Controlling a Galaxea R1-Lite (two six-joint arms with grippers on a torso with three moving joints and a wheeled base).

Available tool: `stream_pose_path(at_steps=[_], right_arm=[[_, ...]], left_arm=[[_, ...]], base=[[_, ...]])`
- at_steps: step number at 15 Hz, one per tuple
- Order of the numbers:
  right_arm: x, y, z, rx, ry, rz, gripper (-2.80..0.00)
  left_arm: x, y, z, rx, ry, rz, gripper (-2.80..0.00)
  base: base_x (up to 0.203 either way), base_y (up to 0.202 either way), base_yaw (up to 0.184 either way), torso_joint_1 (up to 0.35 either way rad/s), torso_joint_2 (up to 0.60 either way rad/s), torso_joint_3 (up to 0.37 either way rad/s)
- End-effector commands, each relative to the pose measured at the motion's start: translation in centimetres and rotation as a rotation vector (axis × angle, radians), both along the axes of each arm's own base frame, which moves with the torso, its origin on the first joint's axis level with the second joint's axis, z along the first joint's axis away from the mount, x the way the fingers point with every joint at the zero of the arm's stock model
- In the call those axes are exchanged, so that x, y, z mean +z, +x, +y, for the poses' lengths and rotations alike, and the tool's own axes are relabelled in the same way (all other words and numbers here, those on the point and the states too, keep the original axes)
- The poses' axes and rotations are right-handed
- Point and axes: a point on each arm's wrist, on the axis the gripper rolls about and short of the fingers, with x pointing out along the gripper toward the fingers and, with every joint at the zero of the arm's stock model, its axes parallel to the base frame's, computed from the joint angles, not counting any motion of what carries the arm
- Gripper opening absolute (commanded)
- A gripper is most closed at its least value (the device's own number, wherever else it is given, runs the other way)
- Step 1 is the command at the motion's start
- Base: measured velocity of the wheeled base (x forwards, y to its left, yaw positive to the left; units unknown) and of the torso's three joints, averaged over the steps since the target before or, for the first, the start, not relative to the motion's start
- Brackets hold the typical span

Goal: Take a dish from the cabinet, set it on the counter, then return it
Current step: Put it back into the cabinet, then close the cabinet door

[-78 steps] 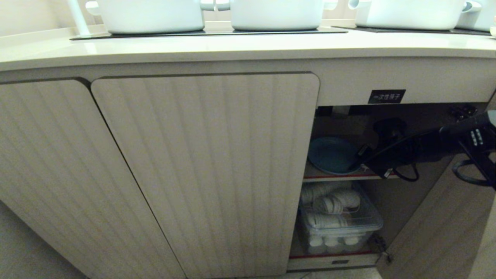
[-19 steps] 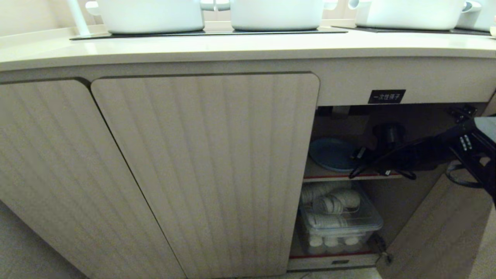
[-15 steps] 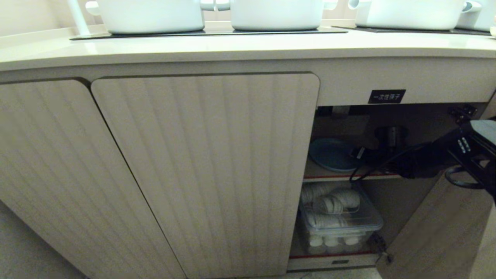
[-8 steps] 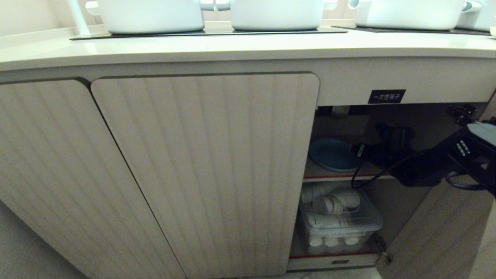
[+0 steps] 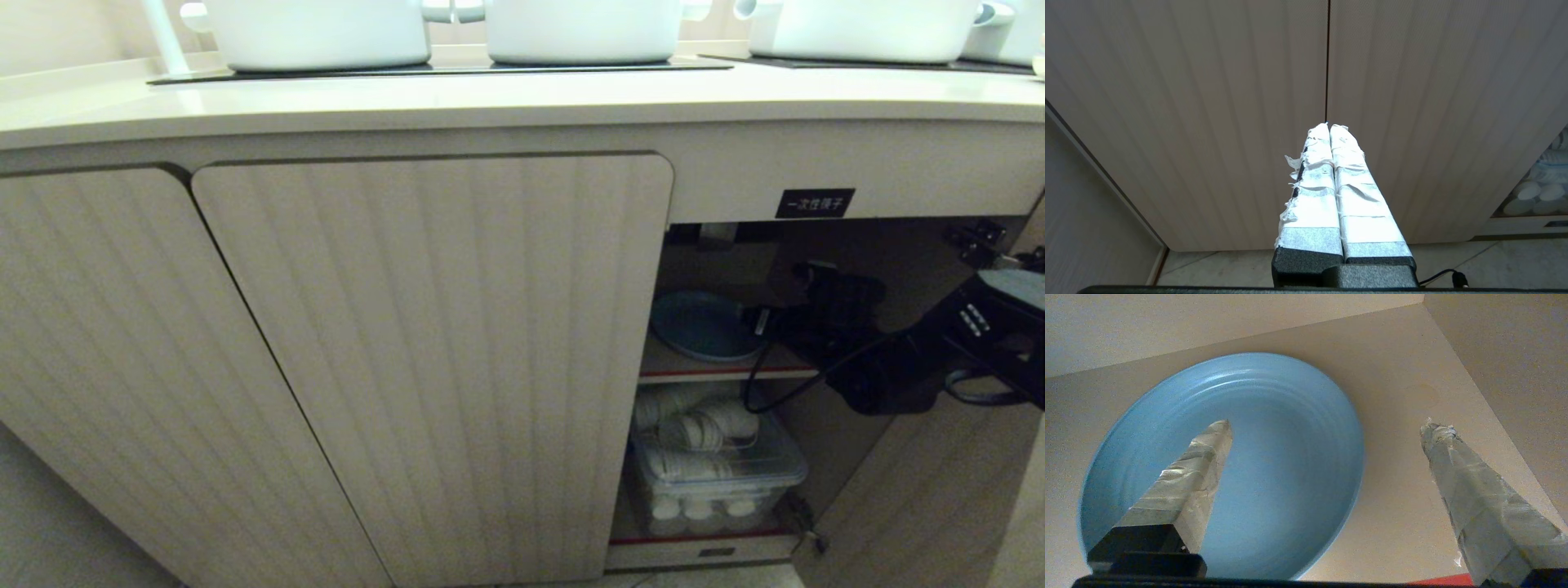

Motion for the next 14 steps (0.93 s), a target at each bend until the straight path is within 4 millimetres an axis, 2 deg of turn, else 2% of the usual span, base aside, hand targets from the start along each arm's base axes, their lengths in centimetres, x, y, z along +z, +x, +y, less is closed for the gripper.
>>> stream_pose_path(at_steps=[1,4,5,14], right_arm=[[0.4,-0.1,0.1,0.001,0.000,-0.011,0.00],[0.5,-0.1,0.1,0.001,-0.002,-0.021,0.00],[0.5,-0.2,0.1,0.001,-0.002,-0.023,-2.80],[1.0,-1.3,0.2,0.011,-0.035,-0.011,-2.80]], left_arm=[[0.0,0.0,0.0,0.000,0.000,0.000,-2.80],[0.0,0.0,0.0,0.000,0.000,0.000,-2.80],[0.0,0.0,0.0,0.000,0.000,0.000,-2.80],[0.0,0.0,0.0,0.000,0.000,0.000,-2.80]], base=[[0.000,0.000,0.000,0.000,0.00,0.000],[0.000,0.000,0.000,0.000,0.00,0.000],[0.000,0.000,0.000,0.000,0.00,0.000],[0.000,0.000,0.000,0.000,0.00,0.000]])
